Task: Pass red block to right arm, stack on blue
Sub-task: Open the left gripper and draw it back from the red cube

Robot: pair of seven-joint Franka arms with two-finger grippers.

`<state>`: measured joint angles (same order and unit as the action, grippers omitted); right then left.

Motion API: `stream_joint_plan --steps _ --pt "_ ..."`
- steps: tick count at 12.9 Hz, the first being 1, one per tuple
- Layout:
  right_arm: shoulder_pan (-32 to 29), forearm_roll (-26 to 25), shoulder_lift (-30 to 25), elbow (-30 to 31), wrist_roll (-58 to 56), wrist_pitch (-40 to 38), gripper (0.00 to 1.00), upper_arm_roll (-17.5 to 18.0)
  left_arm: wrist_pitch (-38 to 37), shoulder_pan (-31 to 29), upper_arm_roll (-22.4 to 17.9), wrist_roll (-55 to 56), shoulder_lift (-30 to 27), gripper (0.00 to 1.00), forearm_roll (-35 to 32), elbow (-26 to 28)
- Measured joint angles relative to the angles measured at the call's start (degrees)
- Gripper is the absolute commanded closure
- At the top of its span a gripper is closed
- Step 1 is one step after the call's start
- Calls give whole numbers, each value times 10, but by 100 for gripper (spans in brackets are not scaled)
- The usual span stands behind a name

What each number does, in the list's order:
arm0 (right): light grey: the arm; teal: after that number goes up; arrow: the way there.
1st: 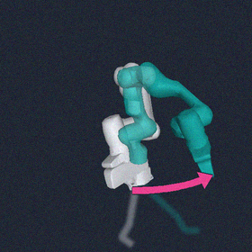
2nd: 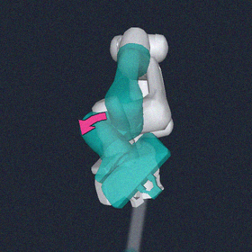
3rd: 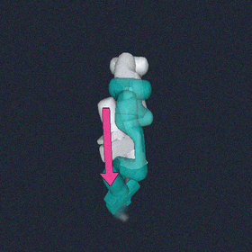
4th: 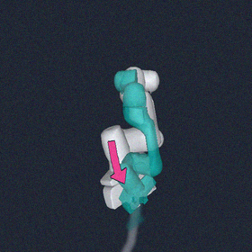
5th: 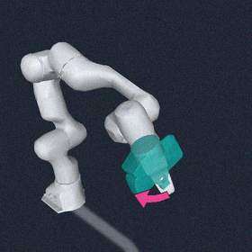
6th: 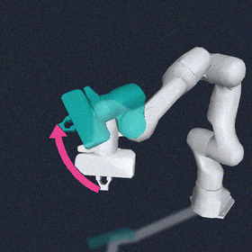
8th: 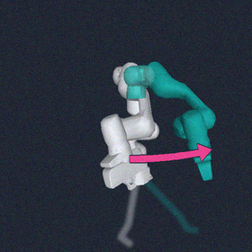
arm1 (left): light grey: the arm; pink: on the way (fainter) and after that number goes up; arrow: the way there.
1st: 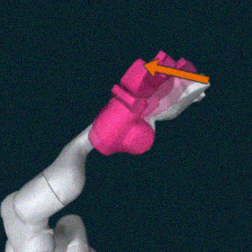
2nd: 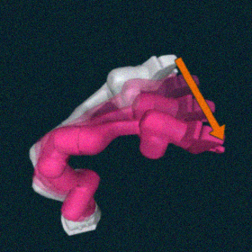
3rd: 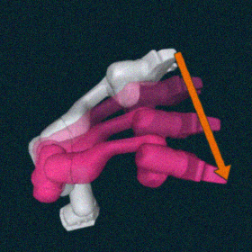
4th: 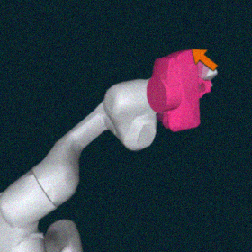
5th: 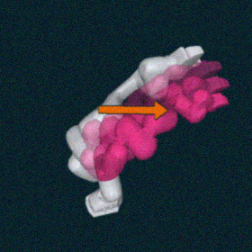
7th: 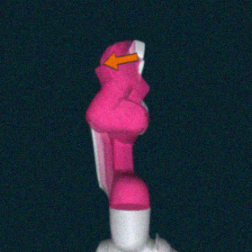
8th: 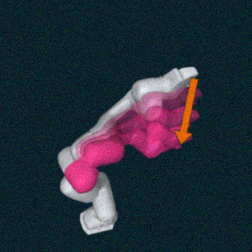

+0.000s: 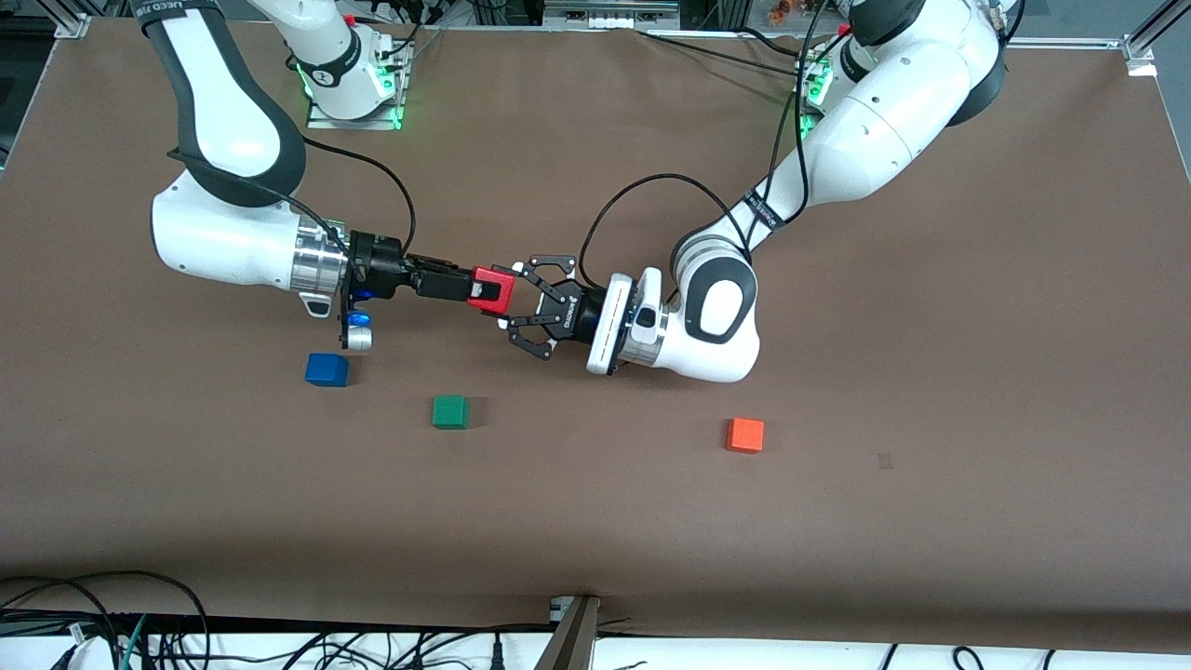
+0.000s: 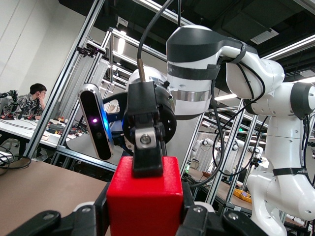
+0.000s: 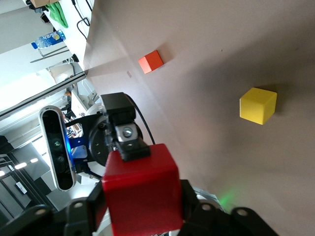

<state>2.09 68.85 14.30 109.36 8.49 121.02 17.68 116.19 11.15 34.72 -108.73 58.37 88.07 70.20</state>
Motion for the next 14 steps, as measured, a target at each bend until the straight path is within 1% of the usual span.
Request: stream_joint_plan --steps 5,6,9,14 --pt "0 0 -1 0 0 1 95 0 0 0 0 -1 0 100 5 0" --pt "0 0 -2 -2 0 3 95 0 -1 0 0 -5 0 1 16 1" --pt "1 0 -6 -5 2 3 95 0 0 1 -1 -35 0 0 70 3" --pt "2 -1 -6 -5 2 3 95 0 -1 -7 -9 -38 0 0 75 5"
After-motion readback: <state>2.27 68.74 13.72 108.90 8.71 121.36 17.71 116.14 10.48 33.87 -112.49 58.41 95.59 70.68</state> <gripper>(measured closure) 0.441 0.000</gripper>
